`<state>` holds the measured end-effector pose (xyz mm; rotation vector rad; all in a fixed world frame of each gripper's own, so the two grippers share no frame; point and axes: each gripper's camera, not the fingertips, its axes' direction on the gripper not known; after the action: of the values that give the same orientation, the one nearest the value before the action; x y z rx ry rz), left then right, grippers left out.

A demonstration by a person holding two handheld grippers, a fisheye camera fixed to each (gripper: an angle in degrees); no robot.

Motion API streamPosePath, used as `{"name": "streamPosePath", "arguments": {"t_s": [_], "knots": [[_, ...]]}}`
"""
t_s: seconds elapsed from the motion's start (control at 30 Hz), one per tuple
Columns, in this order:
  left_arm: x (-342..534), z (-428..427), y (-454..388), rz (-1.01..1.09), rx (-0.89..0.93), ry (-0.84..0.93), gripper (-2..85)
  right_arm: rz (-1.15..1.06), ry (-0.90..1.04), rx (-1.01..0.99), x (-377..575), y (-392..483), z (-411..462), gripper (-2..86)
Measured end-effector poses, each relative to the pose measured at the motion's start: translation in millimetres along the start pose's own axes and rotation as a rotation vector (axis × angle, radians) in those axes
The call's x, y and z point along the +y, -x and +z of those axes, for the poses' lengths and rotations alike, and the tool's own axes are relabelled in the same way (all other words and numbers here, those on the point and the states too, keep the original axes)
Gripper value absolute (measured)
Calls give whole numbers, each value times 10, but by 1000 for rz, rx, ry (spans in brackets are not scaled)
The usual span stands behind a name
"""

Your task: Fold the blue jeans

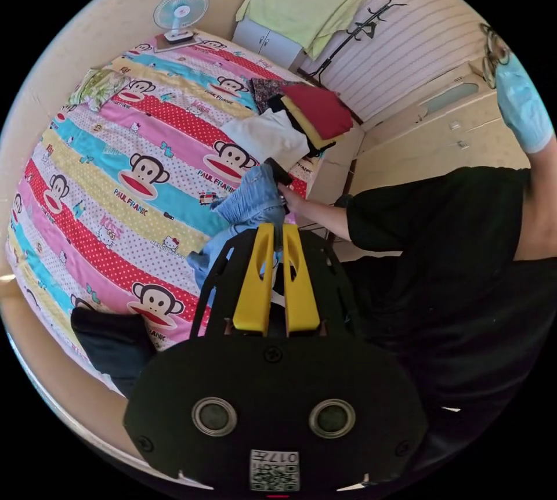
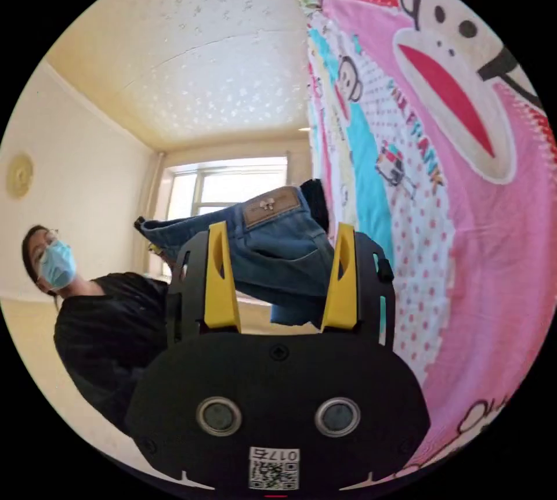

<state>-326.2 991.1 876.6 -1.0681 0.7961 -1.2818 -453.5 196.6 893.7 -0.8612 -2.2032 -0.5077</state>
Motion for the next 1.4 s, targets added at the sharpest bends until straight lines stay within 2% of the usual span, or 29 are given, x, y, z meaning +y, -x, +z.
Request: {"name": "streamPosePath", "arguments": {"t_s": [0.03, 0.07, 0.13, 0.2, 0.27, 0.4, 0.43, 0.53, 0.6, 0.7, 0.77, 0.9, 0.97, 1.07, 1.2, 1.3, 1.4], "knots": [[61, -64, -65, 3, -4, -12, 4, -31, 89, -99, 39, -12, 163, 200], [188, -194, -193, 9, -7, -42, 2, -36, 137, -97, 66, -6, 249, 192], [378, -377, -376, 20, 9, -91, 1, -11, 271, 57, 197, 12, 566, 231], [644, -629, -637, 38, 43, -179, 1, 2, 291, 99, 316, 12, 735, 275], [848, -816, -858, 66, 64, -246, 0, 16, 299, 23, 437, -23, 868, 277], [1361, -1197, -1431, 190, 107, -386, -1, 34, 390, -415, 692, -17, 1390, 226], [1436, -1239, -1508, 211, 112, -403, -2, 35, 445, -505, 768, 45, 1620, 211], [1834, -1393, -1849, 305, 145, -478, -2, 73, 686, -556, 1023, 233, 2310, 209], [2151, -1467, -2063, 346, 170, -562, -2, 74, 777, -600, 1218, 361, 2657, 212], [2557, -1539, -2295, 369, 172, -655, -2, 110, 916, -894, 1627, 631, 3091, 180], [2810, -1584, -2449, 395, 162, -703, -2, 87, 979, -906, 1859, 825, 3212, 166], [3373, -1638, -2863, 483, 131, -800, -2, -50, 1076, -809, 2320, 1343, 3203, 111], [3621, -1625, -3045, 518, 108, -848, -2, -159, 1056, -799, 2463, 1617, 3080, 67], [3986, -1559, -3330, 563, 68, -913, -1, -374, 893, -844, 2673, 2113, 2714, 44], [4337, -1453, -3645, 610, 44, -1014, -1, -635, 698, -583, 3187, 2716, 2282, 34], [4449, -1401, -3805, 572, 19, -1071, 0, -752, 568, -540, 3553, 3036, 2119, 33], [4533, -1364, -4052, 609, 1, -1094, 2, -915, 540, -530, 3872, 3427, 2125, 34]]}}
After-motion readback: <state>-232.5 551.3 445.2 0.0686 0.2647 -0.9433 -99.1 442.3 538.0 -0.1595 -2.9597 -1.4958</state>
